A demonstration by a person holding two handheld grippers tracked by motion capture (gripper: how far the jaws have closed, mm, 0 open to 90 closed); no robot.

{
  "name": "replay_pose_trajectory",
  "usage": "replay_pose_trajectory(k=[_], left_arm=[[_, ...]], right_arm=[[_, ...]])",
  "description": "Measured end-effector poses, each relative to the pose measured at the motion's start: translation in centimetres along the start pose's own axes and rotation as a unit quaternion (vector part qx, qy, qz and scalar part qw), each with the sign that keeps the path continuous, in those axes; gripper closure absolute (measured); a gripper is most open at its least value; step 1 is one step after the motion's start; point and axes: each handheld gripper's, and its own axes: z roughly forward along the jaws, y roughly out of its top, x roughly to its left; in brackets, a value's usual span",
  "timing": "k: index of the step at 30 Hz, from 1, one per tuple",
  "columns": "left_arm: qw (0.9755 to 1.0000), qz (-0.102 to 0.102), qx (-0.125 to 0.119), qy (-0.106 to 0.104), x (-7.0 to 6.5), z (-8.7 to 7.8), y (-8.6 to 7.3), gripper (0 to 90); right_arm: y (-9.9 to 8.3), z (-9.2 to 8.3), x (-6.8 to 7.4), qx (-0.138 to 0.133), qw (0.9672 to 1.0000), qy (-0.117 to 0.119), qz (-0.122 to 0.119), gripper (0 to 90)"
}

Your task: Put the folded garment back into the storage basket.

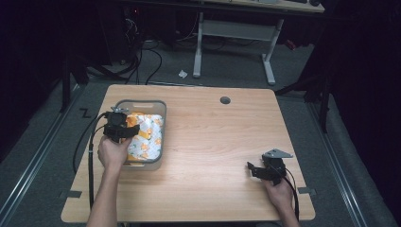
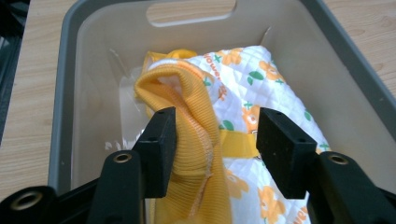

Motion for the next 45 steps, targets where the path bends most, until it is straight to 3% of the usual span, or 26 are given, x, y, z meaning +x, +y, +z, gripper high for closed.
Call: replay_pose_trajectory(k=[11, 21, 32, 45], left_arm=[[0.9990, 0.016, -0.037, -0.019, -1.8, -1.7, 0.3, 41.8], [0.9974, 0.027, -0.056, -0.037, -3.3, -2.7, 0.4, 40.1], [0.9943, 0.038, -0.076, -0.063, -5.1, -3.9, 0.6, 38.0], [0.9906, 0.066, -0.085, -0.085, -8.0, -4.6, 0.3, 36.0]], right_arm=[[0.0, 0.0, 0.0, 0.000, 1.0000, 0.000, 0.000, 27.1], [0.0, 0.0, 0.0, 0.000, 1.0000, 0.000, 0.000, 27.1], [0.0, 0.0, 0.0, 0.000, 1.0000, 0.000, 0.000, 27.1], [0.0, 0.0, 0.0, 0.000, 1.0000, 0.000, 0.000, 27.1]])
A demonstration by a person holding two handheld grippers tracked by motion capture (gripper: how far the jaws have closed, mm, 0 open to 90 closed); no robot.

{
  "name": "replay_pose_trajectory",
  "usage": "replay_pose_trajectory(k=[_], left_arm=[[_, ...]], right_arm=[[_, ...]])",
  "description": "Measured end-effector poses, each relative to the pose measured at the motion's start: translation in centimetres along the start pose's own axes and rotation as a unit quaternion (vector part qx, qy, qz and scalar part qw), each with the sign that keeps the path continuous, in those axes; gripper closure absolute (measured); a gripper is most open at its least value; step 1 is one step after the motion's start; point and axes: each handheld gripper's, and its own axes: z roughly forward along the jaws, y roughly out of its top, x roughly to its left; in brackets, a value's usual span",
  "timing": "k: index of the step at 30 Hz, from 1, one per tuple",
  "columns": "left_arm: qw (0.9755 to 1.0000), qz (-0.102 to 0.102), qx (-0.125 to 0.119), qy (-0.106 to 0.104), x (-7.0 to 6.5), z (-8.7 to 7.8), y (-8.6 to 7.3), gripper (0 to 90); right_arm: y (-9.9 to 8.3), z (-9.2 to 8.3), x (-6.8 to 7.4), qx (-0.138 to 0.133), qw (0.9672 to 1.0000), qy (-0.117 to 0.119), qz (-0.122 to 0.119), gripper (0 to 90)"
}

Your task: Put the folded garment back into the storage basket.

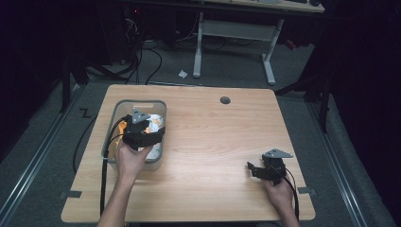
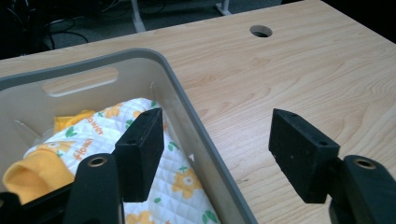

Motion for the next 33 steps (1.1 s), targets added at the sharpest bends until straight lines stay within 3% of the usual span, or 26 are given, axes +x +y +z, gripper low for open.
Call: replay_pose_trajectory(k=[23, 27, 33], left_arm=[[0.9993, 0.002, -0.013, -0.036, -2.8, 0.2, -0.6, 34.3], [0.9994, 0.011, -0.013, -0.029, -3.4, 0.3, -0.6, 34.2], [0.9992, 0.010, -0.014, -0.035, -3.9, 0.4, -0.7, 34.2]], right_arm=[[0.0, 0.0, 0.0, 0.000, 1.0000, 0.000, 0.000, 27.1], [0.0, 0.0, 0.0, 0.000, 1.0000, 0.000, 0.000, 27.1], [0.0, 0.0, 0.0, 0.000, 1.0000, 0.000, 0.000, 27.1]])
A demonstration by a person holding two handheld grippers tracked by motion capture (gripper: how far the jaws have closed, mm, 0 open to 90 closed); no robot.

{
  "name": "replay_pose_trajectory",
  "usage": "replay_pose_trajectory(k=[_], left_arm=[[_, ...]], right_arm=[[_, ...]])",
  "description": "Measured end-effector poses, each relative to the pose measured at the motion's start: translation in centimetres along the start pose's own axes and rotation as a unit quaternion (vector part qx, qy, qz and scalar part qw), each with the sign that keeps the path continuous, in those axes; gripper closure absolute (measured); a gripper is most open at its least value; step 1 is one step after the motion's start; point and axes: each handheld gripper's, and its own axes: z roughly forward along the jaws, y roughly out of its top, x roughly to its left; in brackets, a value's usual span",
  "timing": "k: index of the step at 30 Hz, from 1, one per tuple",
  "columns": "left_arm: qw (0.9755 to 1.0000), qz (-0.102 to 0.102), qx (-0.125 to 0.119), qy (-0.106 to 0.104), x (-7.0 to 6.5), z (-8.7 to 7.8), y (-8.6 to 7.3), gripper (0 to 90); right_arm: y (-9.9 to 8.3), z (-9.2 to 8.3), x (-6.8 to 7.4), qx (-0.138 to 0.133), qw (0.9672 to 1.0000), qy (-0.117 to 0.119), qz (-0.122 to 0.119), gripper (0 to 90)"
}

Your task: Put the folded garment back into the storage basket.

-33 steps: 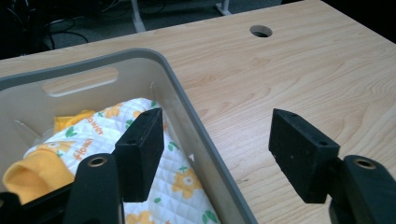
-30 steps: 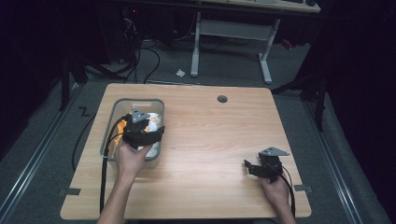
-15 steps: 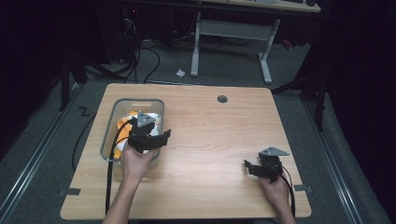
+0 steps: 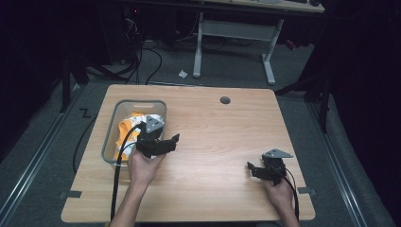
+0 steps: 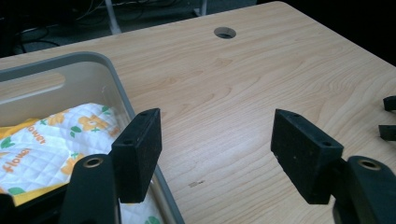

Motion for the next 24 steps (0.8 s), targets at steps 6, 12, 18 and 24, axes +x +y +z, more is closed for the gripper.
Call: replay_pose_trajectory(k=[6, 12, 18, 24], left_arm=[[0.9999, 0.002, -0.001, -0.011, -0.8, 0.4, -0.3, 34.2], [0.9998, -0.002, 0.003, -0.022, -1.6, 0.9, -0.8, 35.0], [0.9994, -0.004, 0.008, -0.034, -2.4, 1.6, -1.4, 35.3], [0.9988, -0.007, 0.014, -0.047, -3.2, 2.4, -2.1, 35.3]], right_arm=[[0.0, 0.0, 0.0, 0.000, 1.0000, 0.000, 0.000, 27.1], [0.0, 0.0, 0.0, 0.000, 1.0000, -0.001, 0.000, 27.0], [0.0, 0.0, 0.0, 0.000, 1.0000, 0.000, -0.001, 27.1], [0.0, 0.0, 0.0, 0.000, 1.0000, 0.000, 0.000, 27.1]])
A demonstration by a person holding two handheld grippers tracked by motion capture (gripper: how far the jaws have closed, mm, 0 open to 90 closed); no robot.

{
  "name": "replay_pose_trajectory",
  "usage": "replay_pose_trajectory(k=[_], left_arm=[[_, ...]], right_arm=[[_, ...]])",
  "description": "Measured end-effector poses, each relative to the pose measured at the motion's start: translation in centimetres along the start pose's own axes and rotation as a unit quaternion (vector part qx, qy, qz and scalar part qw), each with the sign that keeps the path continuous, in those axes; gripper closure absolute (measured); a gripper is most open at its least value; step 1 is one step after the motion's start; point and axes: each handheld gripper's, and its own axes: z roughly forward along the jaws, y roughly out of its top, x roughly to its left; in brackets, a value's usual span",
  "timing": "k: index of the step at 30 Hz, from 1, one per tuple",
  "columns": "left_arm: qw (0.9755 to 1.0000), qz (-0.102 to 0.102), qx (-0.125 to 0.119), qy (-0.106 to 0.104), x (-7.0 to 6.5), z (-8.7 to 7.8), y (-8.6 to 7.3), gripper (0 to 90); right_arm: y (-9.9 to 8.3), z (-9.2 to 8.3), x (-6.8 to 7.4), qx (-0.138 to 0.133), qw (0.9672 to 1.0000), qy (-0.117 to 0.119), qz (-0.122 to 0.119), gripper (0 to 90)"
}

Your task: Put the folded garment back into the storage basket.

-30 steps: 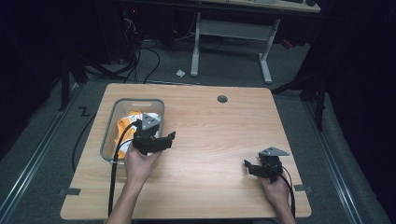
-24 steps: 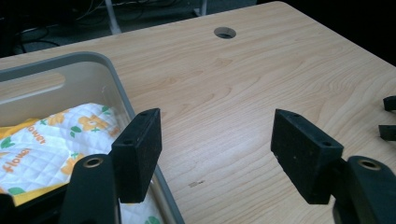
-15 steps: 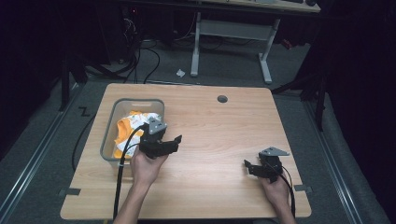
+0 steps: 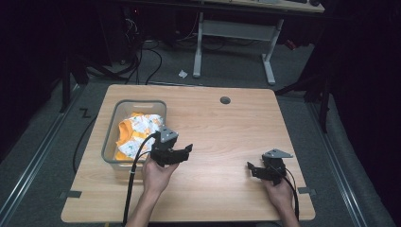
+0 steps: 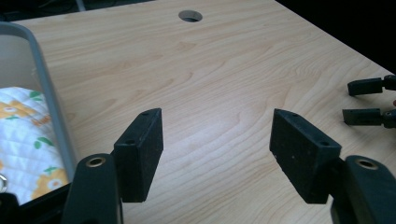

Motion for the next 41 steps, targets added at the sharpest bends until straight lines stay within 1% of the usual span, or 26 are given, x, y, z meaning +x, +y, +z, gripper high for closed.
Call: replay_pose_trajectory(k=[2, 4, 7, 10, 12, 14, 16, 17, 19, 21, 27, 29, 30, 31, 33, 34, 36, 41], left_arm=[[1.0000, -0.003, 0.002, -0.009, -0.2, 0.4, -0.2, 35.3], [0.9999, 0.001, 0.007, -0.012, -0.6, 0.8, -0.5, 35.3], [0.9998, 0.000, 0.013, -0.018, -0.9, 1.3, -0.8, 35.4], [0.9996, 0.001, 0.018, -0.022, -1.3, 1.8, -1.2, 35.5], [0.9995, 0.003, 0.023, -0.020, -1.5, 2.2, -1.5, 35.5], [0.9994, 0.001, 0.029, -0.020, -1.6, 2.8, -2.0, 35.5], [0.9990, -0.006, 0.037, -0.027, -1.6, 3.5, -2.6, 35.6], [0.9988, -0.008, 0.039, -0.027, -1.6, 3.7, -2.8, 35.7], [0.9985, -0.008, 0.049, -0.021, -1.7, 4.4, -3.4, 35.8], [0.9981, -0.001, 0.061, -0.012, -1.8, 5.1, -3.9, 35.9], [0.9968, 0.000, 0.079, 0.010, -1.7, 6.7, -5.5, 36.1], [0.9964, -0.009, 0.084, 0.006, -1.6, 7.2, -6.0, 36.0], [0.9960, -0.007, 0.088, 0.006, -1.6, 7.5, -6.2, 35.7], [0.9969, 0.001, 0.078, 0.013, -1.8, 7.6, -6.4, 34.6], [0.9973, 0.019, 0.067, 0.024, -2.0, 7.7, -6.7, 33.7], [0.9972, 0.029, 0.061, 0.031, -2.2, 7.8, -6.9, 32.6], [0.9957, 0.046, 0.066, 0.045, -2.7, 7.9, -6.9, 31.9], [0.9958, 0.041, 0.066, 0.048, -2.7, 8.0, -6.9, 29.6]], right_arm=[[0.0, 0.0, 0.0, 0.000, 1.0000, 0.000, 0.000, 27.0], [0.0, 0.0, 0.0, 0.000, 1.0000, 0.000, 0.000, 27.1], [0.0, 0.0, 0.0, 0.000, 1.0000, 0.000, -0.001, 27.1], [0.0, 0.0, 0.0, 0.000, 1.0000, 0.000, -0.001, 27.0], [0.0, 0.0, 0.0, 0.000, 1.0000, 0.000, -0.001, 27.1], [0.0, 0.0, 0.0, 0.000, 1.0000, 0.000, -0.001, 27.1], [0.0, 0.0, 0.0, 0.000, 1.0000, 0.000, -0.001, 27.0], [0.0, 0.0, 0.0, 0.000, 1.0000, 0.000, -0.001, 27.0], [0.0, 0.0, 0.0, 0.000, 1.0000, 0.000, -0.001, 27.0], [0.0, 0.0, 0.0, 0.000, 1.0000, 0.000, -0.001, 27.0], [0.0, 0.0, 0.0, 0.000, 1.0000, 0.000, -0.001, 27.0], [0.0, 0.0, 0.0, 0.000, 1.0000, 0.000, -0.001, 27.0], [0.0, 0.0, 0.0, 0.000, 1.0000, 0.000, -0.001, 27.0], [0.0, 0.0, 0.0, 0.000, 1.0000, 0.000, -0.001, 27.0], [0.0, 0.0, 0.0, 0.000, 1.0000, 0.000, 0.000, 27.0], [0.0, 0.0, 0.0, 0.000, 1.0000, 0.000, 0.000, 27.0], [0.0, 0.0, 0.0, 0.000, 1.0000, -0.001, -0.001, 27.0], [0.0, 0.0, 0.0, -0.001, 1.0000, -0.001, -0.002, 27.0]])
